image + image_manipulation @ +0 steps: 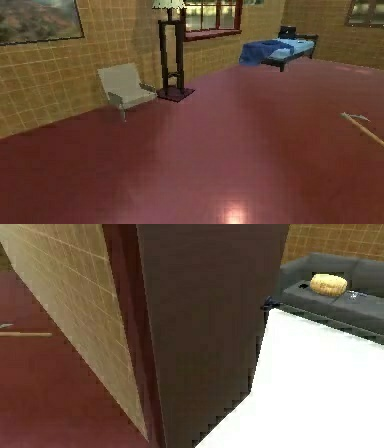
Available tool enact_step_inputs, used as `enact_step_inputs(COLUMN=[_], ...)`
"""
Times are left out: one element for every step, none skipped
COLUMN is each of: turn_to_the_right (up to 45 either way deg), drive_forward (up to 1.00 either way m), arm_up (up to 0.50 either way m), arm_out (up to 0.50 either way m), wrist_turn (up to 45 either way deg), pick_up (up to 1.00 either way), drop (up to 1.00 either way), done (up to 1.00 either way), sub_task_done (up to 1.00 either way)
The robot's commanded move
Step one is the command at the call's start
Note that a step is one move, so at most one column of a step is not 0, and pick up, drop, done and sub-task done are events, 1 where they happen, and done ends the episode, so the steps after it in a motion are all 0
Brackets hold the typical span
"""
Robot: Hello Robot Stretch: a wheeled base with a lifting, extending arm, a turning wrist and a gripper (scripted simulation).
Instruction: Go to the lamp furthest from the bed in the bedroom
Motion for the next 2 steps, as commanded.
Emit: enact_step_inputs(turn_to_the_right=[0.0, -3.0], drive_forward=[1.00, 0.00], arm_up=[0.00, 0.00], arm_out=[0.00, 0.00], wrist_turn=[0.0, 0.0], pick_up=[0.00, 0.00], drop=[0.00, 0.00], done=[0.00, 0.00], sub_task_done=[0.00, 0.00])
